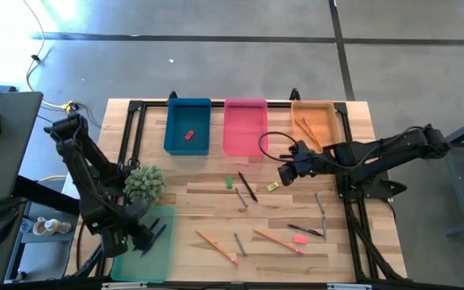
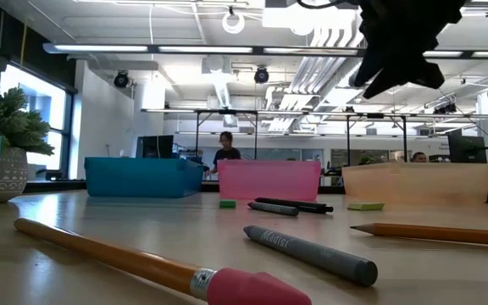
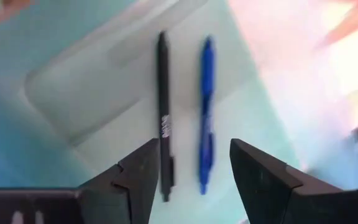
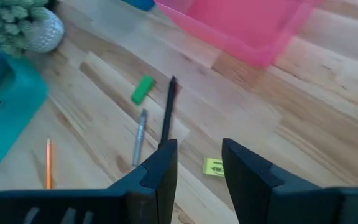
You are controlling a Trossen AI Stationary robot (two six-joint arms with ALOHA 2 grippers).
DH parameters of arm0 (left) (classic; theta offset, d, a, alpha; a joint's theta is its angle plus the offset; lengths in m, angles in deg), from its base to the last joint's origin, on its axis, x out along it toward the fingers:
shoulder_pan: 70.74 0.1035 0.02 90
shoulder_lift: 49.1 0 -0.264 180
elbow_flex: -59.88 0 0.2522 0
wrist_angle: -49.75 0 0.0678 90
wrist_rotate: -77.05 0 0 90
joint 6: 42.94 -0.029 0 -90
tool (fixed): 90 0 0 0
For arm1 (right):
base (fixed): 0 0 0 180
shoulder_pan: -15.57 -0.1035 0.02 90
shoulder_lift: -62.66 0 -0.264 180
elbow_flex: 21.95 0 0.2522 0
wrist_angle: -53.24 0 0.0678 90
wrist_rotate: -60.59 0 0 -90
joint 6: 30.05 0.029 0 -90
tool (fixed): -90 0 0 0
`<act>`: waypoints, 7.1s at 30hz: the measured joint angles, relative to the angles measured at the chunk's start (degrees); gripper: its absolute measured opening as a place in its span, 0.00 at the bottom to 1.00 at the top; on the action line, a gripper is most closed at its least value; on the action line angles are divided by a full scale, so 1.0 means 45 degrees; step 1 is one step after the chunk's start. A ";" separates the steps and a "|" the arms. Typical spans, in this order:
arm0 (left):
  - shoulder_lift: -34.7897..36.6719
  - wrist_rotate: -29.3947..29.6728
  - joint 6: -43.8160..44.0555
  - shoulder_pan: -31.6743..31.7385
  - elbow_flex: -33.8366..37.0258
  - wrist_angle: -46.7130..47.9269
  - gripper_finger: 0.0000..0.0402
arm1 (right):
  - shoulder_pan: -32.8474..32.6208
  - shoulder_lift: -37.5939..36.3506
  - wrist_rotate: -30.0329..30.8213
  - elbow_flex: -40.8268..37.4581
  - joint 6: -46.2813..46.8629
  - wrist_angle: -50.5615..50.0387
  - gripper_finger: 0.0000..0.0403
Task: Sort crayons/erasers/pens/pencils in bins
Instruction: Put the light green eraser into the transparent blue bin
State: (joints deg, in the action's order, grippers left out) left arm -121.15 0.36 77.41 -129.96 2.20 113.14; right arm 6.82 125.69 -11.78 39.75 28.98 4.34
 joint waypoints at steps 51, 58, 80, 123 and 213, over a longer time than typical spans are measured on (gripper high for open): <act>0.3322 0.2761 -1.3593 1.1394 -0.0005 -0.3003 0.46 | 0.1618 0.2272 -0.1666 0.1933 -1.4239 -0.0760 0.30; 0.3322 0.2761 -1.3556 1.1933 -0.0005 -0.3003 0.46 | 0.1618 0.3900 -0.1885 0.1928 -1.4971 -0.0773 0.30; 0.3322 0.2463 -1.3886 1.2332 -0.0005 -0.2997 0.46 | 0.1056 0.7140 -0.3823 0.1923 -1.6801 -0.0746 0.30; 0.3318 0.1333 -1.4360 1.2332 -0.0010 -0.2993 0.46 | 0.1132 0.8986 -0.4046 0.1953 -1.5973 -0.0867 0.21; -0.0816 -0.0842 -1.2124 1.3090 -0.0011 -1.1561 0.58 | -0.0186 0.9020 -0.0131 0.8680 -1.3221 0.0647 0.16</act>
State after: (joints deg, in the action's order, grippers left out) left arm -124.82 -3.43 22.85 -71.06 2.15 61.11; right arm 5.98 166.27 -12.37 78.81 -30.52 7.25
